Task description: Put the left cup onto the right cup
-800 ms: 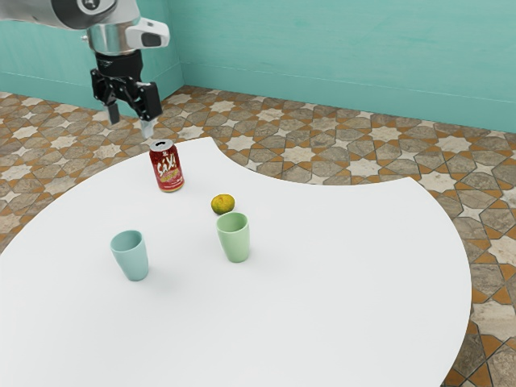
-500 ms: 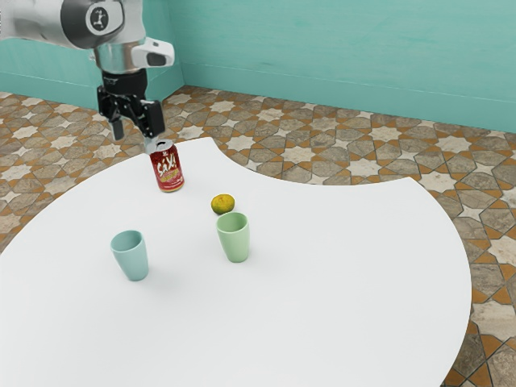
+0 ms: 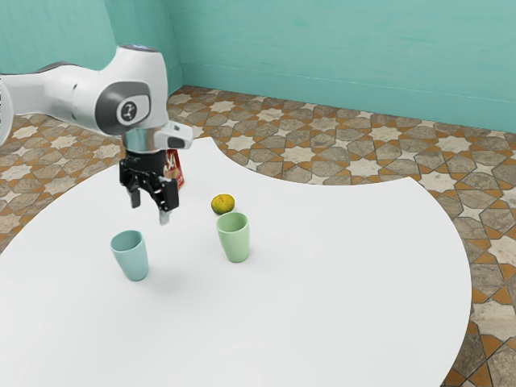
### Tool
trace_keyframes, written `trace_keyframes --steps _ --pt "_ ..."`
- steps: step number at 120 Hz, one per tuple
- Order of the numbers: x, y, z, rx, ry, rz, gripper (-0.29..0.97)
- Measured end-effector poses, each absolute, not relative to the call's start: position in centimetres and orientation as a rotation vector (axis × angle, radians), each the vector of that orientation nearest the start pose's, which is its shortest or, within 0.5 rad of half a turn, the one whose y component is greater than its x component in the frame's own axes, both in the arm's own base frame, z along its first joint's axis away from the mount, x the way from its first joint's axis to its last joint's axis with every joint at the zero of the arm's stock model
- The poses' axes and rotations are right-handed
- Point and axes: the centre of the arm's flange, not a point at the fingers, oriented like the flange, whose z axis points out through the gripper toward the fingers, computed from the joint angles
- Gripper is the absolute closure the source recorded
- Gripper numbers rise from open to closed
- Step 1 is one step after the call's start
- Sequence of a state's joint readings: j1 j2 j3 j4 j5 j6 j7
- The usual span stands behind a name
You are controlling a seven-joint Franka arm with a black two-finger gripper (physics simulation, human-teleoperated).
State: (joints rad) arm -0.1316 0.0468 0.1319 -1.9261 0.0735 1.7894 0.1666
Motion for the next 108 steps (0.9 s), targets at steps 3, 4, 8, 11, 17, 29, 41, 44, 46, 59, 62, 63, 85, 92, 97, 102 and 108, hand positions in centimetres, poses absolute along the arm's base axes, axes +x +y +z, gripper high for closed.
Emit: trace_keyframes --steps 3,4,8,11,17,29,41,44,46,59,62,63,85,92,97,102,108 --pt "54.9 0.5 44.4 -3.054 0.291 0.291 0.00" --pt "54.9 0.5 44.3 -3.053 0.292 0.291 0.00" --pt "54.7 0.5 43.5 -3.053 0.296 0.297 0.00" --pt "54.6 0.4 42.9 -3.053 0.299 0.301 0.00" --pt "54.3 0.4 41.7 -3.053 0.302 0.308 0.00" --pt "54.2 0.5 39.6 -3.051 0.304 0.321 0.00" --pt "53.8 1.1 38.1 -3.053 0.290 0.331 0.00" --pt "53.7 1.4 38.0 -3.055 0.282 0.330 0.00" --pt "53.7 1.7 38.0 -3.056 0.274 0.327 0.00" --pt "53.6 4.8 38.0 -3.066 0.190 0.311 0.00" --pt "53.6 5.6 38.0 -3.068 0.170 0.308 0.00" --pt "53.5 5.9 38.0 -3.069 0.164 0.307 0.00" --pt "53.4 8.2 37.9 -3.074 0.115 0.296 0.00" --pt "53.4 8.1 37.8 -3.086 0.111 0.294 0.00" --pt "53.3 8.1 37.7 -3.100 0.099 0.295 0.00" --pt "53.2 8.1 37.5 -3.114 0.086 0.300 0.00" --pt "52.8 8.3 36.8 -3.131 0.066 0.317 0.00"
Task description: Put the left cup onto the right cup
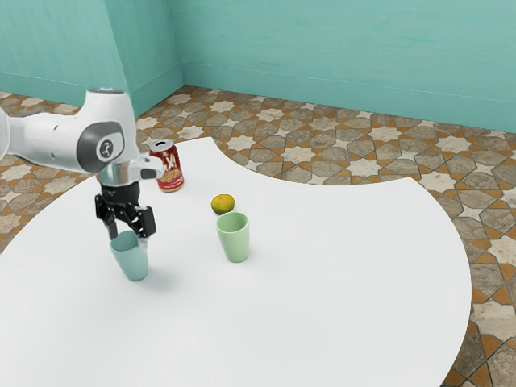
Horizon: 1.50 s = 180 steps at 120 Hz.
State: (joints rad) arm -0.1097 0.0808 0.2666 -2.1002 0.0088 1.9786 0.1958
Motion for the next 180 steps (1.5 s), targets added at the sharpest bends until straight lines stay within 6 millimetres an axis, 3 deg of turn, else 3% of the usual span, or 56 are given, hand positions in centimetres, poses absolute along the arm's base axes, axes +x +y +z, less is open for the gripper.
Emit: trace_keyframes --steps 12,55,113,145,160,180 --pt "52.4 8.8 35.5 -3.148 0.035 0.333 0.00" --pt "54.3 8.9 34.3 -3.132 0.054 0.181 0.00" --pt "54.7 9.2 30.0 -3.111 0.051 0.224 0.01" --pt "55.0 9.2 30.1 -3.109 0.060 0.212 0.56" --pt "55.0 9.2 30.2 -3.109 0.062 0.209 0.68" --pt "55.2 9.3 30.4 -3.106 0.067 0.203 0.75"
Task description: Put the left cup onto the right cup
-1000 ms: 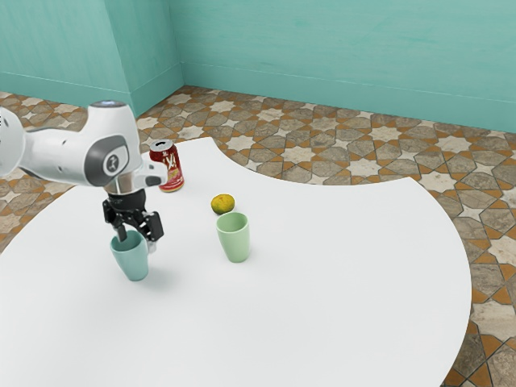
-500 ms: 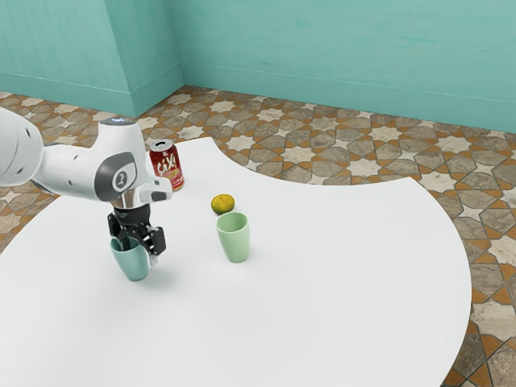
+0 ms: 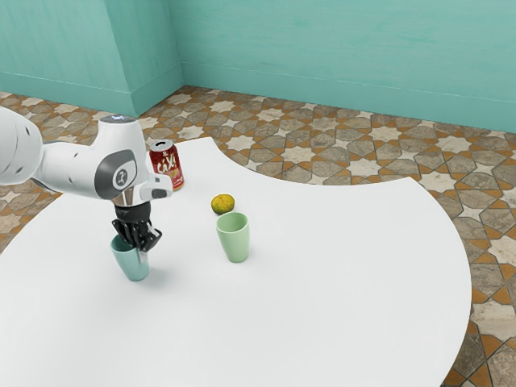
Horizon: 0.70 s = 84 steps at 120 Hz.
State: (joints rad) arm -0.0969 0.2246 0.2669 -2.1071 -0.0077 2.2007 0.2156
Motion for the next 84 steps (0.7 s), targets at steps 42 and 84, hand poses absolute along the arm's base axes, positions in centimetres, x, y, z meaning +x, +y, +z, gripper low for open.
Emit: trace_keyframes --steps 42,84 --pt "58.2 9.1 35.7 -3.046 0.137 0.119 0.78" --pt "61.7 8.0 44.4 -3.017 0.167 0.023 0.78"
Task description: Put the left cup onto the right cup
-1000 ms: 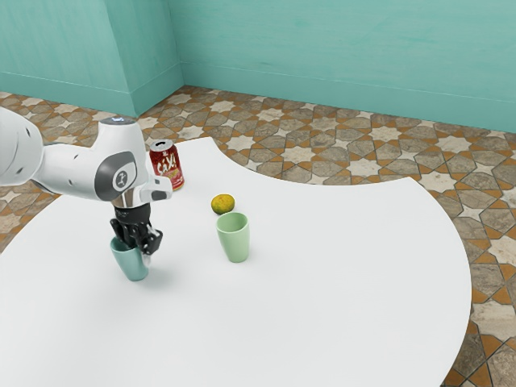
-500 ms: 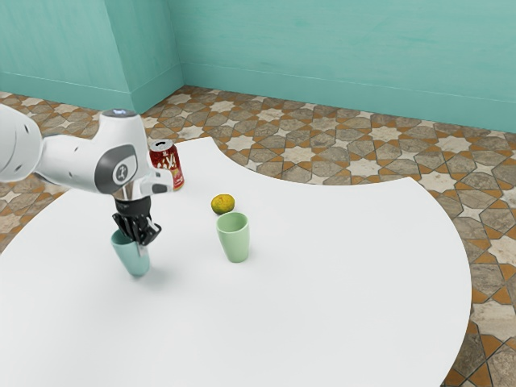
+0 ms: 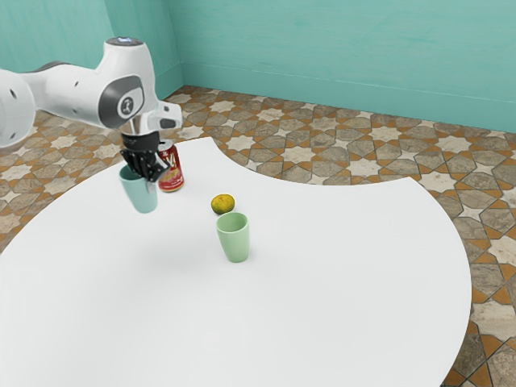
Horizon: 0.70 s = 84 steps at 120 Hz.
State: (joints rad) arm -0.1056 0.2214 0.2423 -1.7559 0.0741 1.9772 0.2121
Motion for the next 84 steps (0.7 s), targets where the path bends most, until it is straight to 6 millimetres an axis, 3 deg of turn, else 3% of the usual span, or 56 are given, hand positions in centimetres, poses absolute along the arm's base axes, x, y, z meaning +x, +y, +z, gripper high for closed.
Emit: trace_keyframes --steps 20,42,64,84 --pt "64.3 4.8 45.3 -3.019 0.237 0.005 0.79" --pt "66.9 0.8 44.6 -3.023 0.328 0.013 0.79" --pt "67.3 -3.0 44.2 -3.039 0.413 0.023 0.79" --pt "67.1 -5.1 44.2 -3.045 0.452 0.025 0.79"
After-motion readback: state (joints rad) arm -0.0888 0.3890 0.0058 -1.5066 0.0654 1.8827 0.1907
